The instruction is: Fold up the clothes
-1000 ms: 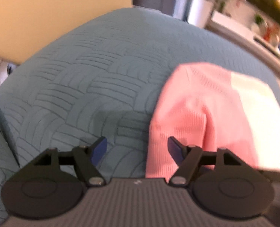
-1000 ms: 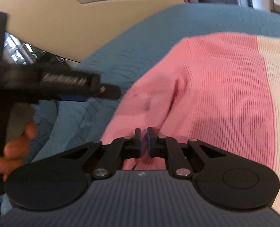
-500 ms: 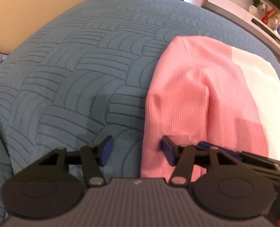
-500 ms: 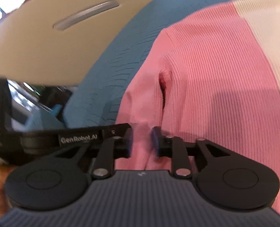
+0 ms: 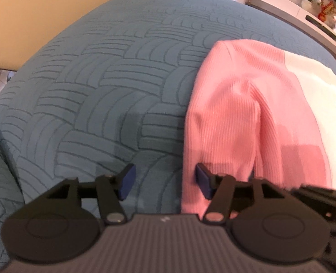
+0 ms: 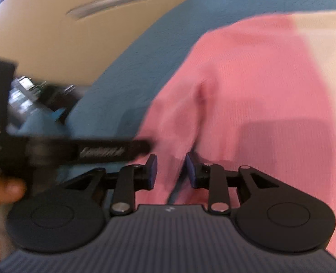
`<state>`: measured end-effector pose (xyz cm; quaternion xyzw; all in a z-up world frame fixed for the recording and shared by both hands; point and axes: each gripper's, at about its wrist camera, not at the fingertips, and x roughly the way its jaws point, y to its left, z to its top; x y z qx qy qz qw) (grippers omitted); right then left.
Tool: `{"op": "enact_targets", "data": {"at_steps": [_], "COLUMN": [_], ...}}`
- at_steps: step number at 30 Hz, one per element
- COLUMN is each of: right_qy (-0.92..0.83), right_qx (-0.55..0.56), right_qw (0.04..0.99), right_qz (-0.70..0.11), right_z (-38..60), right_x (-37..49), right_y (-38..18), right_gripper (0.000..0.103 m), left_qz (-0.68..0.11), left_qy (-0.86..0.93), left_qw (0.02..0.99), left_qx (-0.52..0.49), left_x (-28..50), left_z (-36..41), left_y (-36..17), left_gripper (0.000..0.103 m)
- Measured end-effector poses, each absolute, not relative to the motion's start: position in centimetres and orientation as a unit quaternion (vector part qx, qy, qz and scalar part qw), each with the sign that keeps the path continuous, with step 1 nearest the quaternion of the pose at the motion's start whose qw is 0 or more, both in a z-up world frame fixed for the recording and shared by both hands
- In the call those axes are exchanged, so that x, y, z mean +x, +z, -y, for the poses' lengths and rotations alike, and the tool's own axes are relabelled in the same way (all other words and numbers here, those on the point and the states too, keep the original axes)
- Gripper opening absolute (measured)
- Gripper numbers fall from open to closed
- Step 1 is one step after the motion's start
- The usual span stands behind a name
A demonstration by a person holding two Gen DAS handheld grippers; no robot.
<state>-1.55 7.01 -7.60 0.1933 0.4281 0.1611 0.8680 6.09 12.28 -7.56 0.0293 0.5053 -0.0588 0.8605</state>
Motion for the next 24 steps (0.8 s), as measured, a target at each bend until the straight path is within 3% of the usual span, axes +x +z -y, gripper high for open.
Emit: {"op": "enact_targets", "data": {"at_steps": [4,6,9,13,17,21,24], "right_qy": [0.134,0.121,0.119,0.118,0.188,0.246,0.241], "right_qx": [0.168,0.150,0.127,0.119,-0.019,-0.159,-0.184], "right_qw": [0.894,0.902,0.901,0.913,0.931,0.890,0.893], "right_qz": [-0.392,-0.385,-0.398,-0.373,-0.313,-0.350,-0.333], "right_z": [-5.7,-5.3,-5.3,-5.4,-9.2,-12.9,-13.8], "right_x": [-2.5,-2.7,-2.6,-3.8,-7.9,-10.1,-12.4], "right_y": [-6.0,-5.6,-6.1,-4.5,-3.0,-6.4,-6.7], "right_gripper": [0.009,0.009,0.009,0.014,0.014,0.012,0.013], "left_qz": [-0.501,-0.500,-0.499,-0.498,-0.498,-0.495,-0.495], "left_qy": [-0.058,-0.053,-0.050,-0.051,-0.047,-0.044,-0.044], "left_qw": [0.862,0.862,0.863,0.863,0.864,0.864,0.864], "left_qx": [0.048,0.057,0.066,0.067,0.068,0.081,0.079], "left_x": [5.9,6.0,6.0,6.0,6.0,6.0,6.1], "left_z": [-11.8,-11.7,-11.5,-11.8,-11.8,-11.4,-11.4], "left_y": [-7.4,-7.5,-7.5,-7.5,-7.4,-7.3,-7.5], "left_gripper": [0.064,0.071,0.074,0.075,0.077,0.077,0.080]}}
